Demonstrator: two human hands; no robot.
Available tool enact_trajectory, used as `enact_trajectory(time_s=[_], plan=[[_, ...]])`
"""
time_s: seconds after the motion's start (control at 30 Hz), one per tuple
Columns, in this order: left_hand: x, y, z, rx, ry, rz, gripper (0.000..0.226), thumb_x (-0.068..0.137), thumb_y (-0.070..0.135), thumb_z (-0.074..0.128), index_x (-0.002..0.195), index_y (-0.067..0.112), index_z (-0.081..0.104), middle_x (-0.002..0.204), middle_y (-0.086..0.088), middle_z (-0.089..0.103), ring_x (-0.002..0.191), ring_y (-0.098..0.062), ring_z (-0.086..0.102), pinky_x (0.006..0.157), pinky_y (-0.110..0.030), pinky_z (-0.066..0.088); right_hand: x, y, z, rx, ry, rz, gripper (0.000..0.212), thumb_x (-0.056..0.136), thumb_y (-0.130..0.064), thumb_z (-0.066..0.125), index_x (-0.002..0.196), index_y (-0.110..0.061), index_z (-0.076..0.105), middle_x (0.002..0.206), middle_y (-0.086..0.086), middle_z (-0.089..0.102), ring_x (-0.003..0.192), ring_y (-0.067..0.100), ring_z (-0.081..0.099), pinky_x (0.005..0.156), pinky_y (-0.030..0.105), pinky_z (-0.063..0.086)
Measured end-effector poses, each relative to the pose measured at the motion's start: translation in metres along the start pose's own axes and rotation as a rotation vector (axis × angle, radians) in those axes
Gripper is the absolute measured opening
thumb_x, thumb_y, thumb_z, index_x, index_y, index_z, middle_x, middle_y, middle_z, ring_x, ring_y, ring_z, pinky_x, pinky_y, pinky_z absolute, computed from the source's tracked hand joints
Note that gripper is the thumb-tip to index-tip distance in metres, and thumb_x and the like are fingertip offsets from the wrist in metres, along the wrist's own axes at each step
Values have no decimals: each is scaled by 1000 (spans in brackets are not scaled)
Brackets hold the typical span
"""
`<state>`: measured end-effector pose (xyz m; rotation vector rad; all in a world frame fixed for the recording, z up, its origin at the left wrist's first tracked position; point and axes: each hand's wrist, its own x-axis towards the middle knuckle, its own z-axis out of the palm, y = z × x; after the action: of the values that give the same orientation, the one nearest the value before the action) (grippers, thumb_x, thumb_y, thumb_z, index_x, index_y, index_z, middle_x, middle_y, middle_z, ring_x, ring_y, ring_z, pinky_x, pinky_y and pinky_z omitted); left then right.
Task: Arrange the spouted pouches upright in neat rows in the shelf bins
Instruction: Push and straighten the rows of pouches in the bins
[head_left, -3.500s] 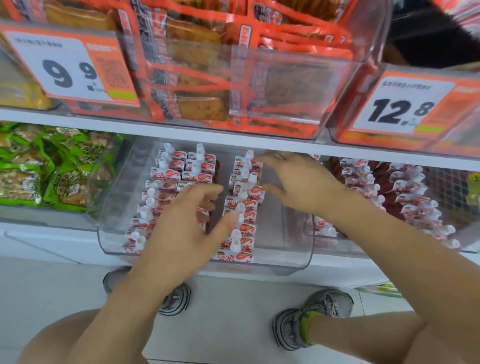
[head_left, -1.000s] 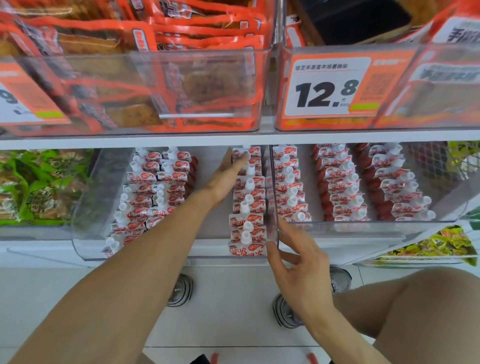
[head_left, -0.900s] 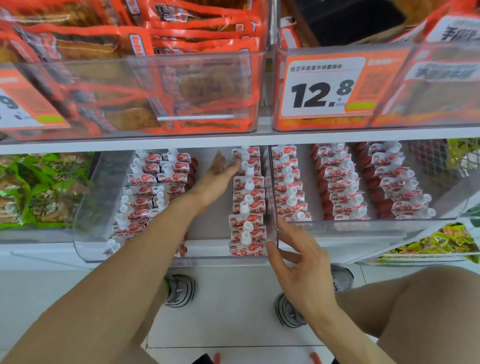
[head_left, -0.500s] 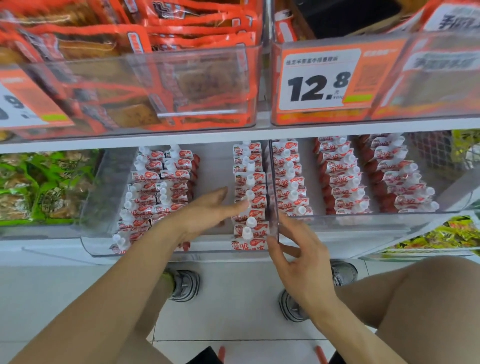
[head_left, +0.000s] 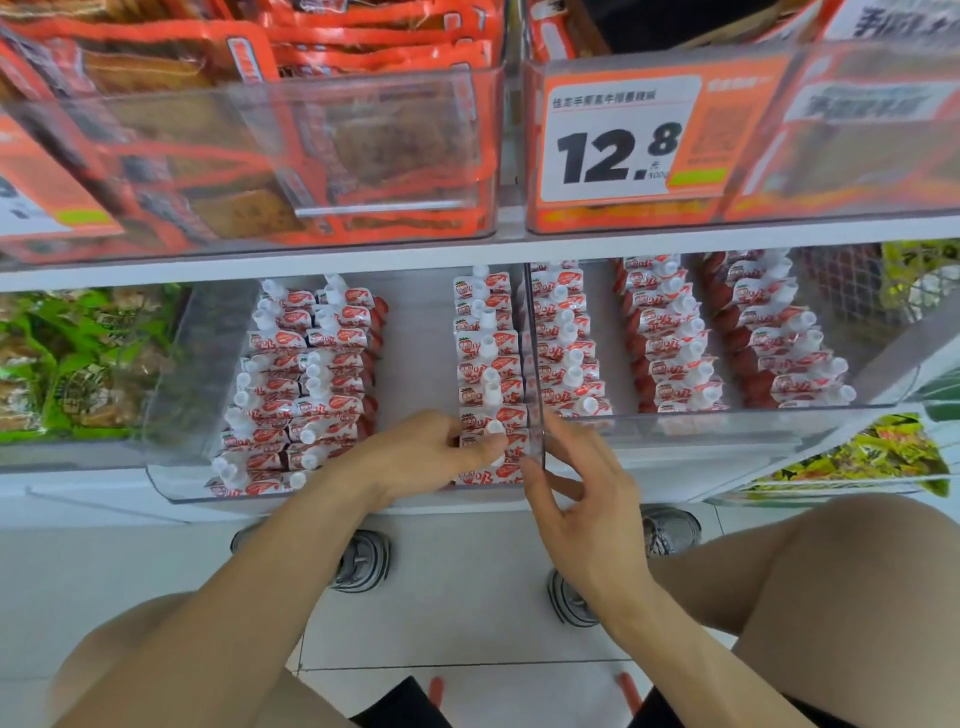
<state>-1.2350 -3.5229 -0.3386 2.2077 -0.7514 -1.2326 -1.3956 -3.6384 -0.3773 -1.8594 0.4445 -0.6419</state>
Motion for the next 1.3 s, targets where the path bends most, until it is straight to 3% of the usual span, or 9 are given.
enact_trajectory(time_s=[0.27, 0.37, 0.53, 0.7, 0.8, 0.93, 1.0, 1.13, 1.3], plan=[[-21, 4, -13, 9, -57, -20, 75, 69, 85, 52, 125, 35, 63, 120, 18, 67, 113, -5, 61, 105, -39, 46, 2, -5, -4, -31, -52, 56, 46, 92, -11, 67, 135, -22, 55, 120, -16, 59, 111, 1, 60, 82, 11, 52], [-43, -6, -29, 102, 191, -9, 90, 66, 77, 55, 140, 26, 50, 129, 12, 61, 112, -3, 60, 104, -31, 45, 4, -11, -15, -90, -115, 74, 49, 89, -21, 71, 135, -29, 53, 117, -18, 58, 105, 1, 61, 74, 11, 53], [-106, -41, -61, 261, 679, 132, 52, 69, 40, 80, 118, 27, 67, 103, 16, 65, 82, 2, 61, 78, -13, 43, 14, -49, -22, -332, 25, -164, 49, 79, -16, 79, 123, -17, 58, 108, -5, 51, 86, 3, 54, 74, 9, 44], [-115, -77, -69, 470, 503, 79, 63, 67, 37, 84, 125, 23, 63, 128, 8, 58, 103, -9, 59, 91, -14, 36, 66, -91, 29, -382, -387, -439, 28, 84, -22, 72, 110, -16, 65, 103, -1, 58, 93, 14, 57, 84, 28, 48], [-106, -88, -66, 383, 476, 115, 59, 68, 31, 86, 121, 26, 62, 116, 14, 65, 98, 4, 62, 79, 3, 33, 113, -90, 83, -572, -750, -398, 53, 81, -30, 75, 129, -19, 55, 121, 4, 51, 115, 22, 51, 100, 40, 44], [-105, -87, -69, 158, 435, 146, 53, 68, 24, 88, 115, 24, 64, 100, 25, 64, 86, 27, 54, 73, 5, 36, 151, -67, 143, -686, -1051, -438, 84, 71, -35, 84, 143, -20, 44, 140, 9, 39, 129, 24, 41, 111, 35, 35], [-102, -85, -72, 130, 398, 149, 48, 71, 20, 86, 112, 28, 62, 99, 24, 63, 85, 27, 55, 74, 4, 37, 158, -56, 161, -750, -1137, -442, 89, 67, -34, 86, 145, -21, 44, 147, 7, 32, 136, 25, 35, 112, 37, 35], [-89, -89, -79, 153, 395, 104, 50, 71, 25, 86, 116, 21, 66, 104, 6, 72, 96, -4, 66, 90, -18, 49, 163, -45, 172, -769, -1149, -503, 78, 64, -31, 87, 134, -21, 54, 151, 6, 26, 136, 27, 36, 107, 38, 40], [-81, -89, -72, 160, 417, 128, 45, 71, 26, 85, 111, 24, 65, 93, 13, 70, 93, -6, 66, 82, -11, 46, 164, -50, 163, -753, -1142, -528, 59, 63, -27, 85, 117, -17, 64, 136, 4, 37, 118, 25, 50, 93, 38, 48]])
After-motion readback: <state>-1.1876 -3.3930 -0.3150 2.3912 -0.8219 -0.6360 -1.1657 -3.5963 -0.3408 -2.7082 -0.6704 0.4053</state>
